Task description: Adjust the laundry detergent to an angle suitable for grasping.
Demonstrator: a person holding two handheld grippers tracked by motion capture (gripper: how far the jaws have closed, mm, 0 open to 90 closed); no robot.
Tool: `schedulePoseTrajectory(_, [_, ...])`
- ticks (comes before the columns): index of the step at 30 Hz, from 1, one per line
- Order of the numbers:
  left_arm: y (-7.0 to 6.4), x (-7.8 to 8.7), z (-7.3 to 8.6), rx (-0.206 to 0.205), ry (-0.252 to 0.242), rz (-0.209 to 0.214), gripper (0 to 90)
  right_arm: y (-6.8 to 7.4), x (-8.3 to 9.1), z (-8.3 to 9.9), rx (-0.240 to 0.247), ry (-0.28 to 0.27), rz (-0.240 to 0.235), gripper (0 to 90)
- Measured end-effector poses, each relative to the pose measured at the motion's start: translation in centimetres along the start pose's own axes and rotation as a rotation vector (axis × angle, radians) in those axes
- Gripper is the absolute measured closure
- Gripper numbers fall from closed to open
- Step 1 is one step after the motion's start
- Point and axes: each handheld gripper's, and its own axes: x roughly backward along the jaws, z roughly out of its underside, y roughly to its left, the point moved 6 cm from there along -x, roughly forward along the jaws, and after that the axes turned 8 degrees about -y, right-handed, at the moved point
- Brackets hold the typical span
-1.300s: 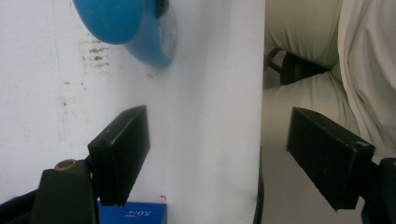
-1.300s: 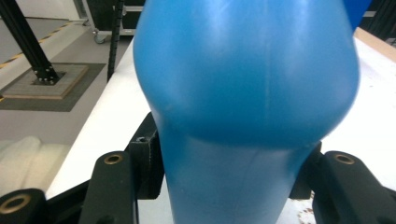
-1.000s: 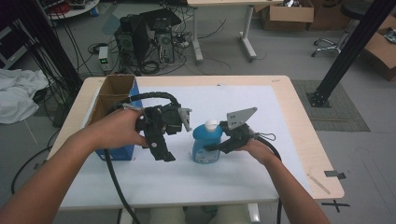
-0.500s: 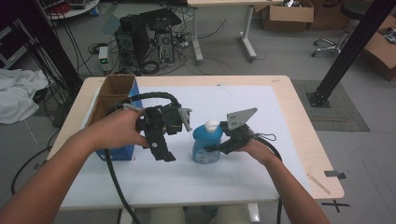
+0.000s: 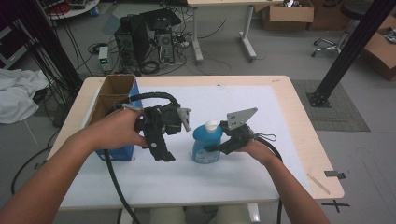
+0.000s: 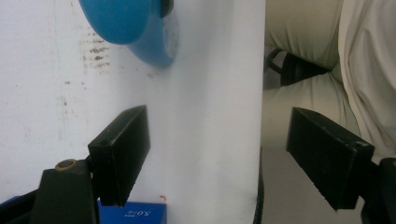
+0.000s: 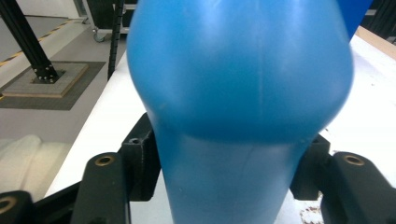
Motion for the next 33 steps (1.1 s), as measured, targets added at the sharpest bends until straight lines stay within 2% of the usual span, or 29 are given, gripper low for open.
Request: schedulePoseTrajectory(33, [0.0, -0.11, 0.0, 0.001, 0.001, 0.004, 22.5, -0.16, 0.14, 0.15, -0.037, -0.004, 0.014, 31.7])
